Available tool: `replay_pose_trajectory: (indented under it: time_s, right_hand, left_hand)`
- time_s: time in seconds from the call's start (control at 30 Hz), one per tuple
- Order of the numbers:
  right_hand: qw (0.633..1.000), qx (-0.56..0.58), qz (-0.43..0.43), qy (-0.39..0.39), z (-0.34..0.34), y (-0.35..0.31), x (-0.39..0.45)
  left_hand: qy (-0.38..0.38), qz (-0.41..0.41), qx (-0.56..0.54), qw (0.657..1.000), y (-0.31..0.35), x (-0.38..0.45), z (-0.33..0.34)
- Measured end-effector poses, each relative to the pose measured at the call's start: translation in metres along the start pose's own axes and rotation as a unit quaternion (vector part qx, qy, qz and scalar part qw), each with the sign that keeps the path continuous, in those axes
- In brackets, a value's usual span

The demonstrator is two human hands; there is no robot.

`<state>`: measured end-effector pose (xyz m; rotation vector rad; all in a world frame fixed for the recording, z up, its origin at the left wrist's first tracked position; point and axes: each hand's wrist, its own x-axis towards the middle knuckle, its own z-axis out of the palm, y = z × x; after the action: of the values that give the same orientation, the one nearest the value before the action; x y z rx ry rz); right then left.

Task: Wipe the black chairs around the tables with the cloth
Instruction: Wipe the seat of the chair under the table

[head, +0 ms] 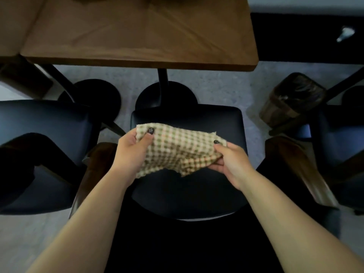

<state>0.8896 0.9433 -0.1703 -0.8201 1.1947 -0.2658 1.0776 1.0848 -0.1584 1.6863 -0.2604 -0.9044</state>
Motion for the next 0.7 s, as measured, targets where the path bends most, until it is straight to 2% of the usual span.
replay_pose_trajectory:
  time_s: [0.13, 0.3, 0.47, 0.6, 0.7]
  right_hand:
    - [0.999, -0.048, -0.012, 0.004, -0.012, -0.018, -0.020]
    - [0.989, -0.092, -0.076, -0.083, -0.011, -0.076, -0.067]
    - [0.972, -0.099, -0.164, -0.138, -0.004, -0.148, -0.141]
    - [0.947, -0.065, -0.263, -0.170, -0.006, -0.205, -0.212]
    - [0.903, -0.172, -0.357, -0.167, -0.009, -0.238, -0.259]
  left_hand:
    - [-0.025, 0.039, 0.091, 0.995, 0.025, 0.000, -0.010]
    - [-0.079, 0.131, 0.135, 0.979, 0.115, -0.014, -0.026]
    - [-0.156, 0.230, 0.097, 0.956, 0.223, -0.055, -0.034]
    - [-0.166, 0.317, 0.044, 0.933, 0.299, -0.096, -0.034]
    - [-0.177, 0.372, 0.021, 0.911, 0.341, -0.125, -0.029]
